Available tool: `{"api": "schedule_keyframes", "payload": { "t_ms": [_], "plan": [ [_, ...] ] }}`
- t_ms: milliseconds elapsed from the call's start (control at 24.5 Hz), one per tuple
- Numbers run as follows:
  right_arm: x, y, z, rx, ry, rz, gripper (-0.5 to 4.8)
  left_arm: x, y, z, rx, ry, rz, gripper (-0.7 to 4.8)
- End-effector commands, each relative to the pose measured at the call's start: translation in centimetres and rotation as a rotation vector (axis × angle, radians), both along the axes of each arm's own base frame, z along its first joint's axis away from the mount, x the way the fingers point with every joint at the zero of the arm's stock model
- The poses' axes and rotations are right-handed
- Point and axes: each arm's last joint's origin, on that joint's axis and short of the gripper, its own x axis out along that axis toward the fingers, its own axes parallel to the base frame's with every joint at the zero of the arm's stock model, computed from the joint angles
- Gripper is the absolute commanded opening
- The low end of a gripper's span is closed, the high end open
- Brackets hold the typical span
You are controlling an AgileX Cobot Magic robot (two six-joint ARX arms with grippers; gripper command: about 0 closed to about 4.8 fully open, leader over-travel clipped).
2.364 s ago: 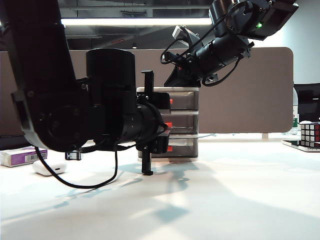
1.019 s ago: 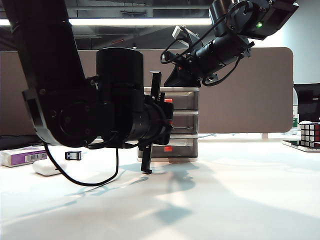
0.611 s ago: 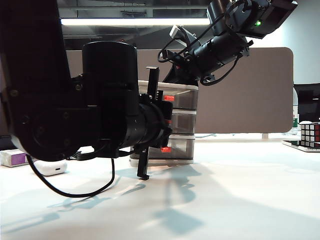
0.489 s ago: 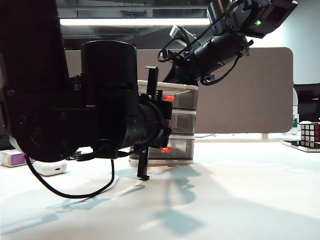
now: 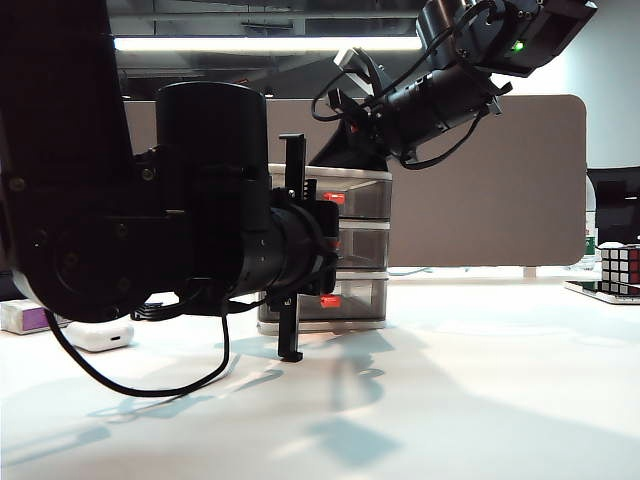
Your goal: Open the second layer of the drawer on the table, pick up the earphone case on the table and put it in, and finally close the drawer.
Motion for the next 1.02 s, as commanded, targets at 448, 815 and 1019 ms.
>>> {"api": "schedule_keyframes", "payload": {
  "t_ms": [448, 815, 1019],
  "plan": [
    [-1.1, 2.1, -1.3, -0.002, 0.066, 0.085, -0.04, 0.1, 0.0, -0.4, 0.02, 0.011, -0.085, -0.06],
    [-0.8, 2.4, -3.4, -0.038, 0.138, 0.072, -0.04, -0.2, 0.0, 1.4, 0.004, -0.031, -0.163, -0.06],
    [-0.8, 2.4, -3.7, -0.04, 0.144, 0.072, -0.04, -0.3, -0.2, 0.7, 0.051, 0.033, -0.242, -0.06]
  ]
}}
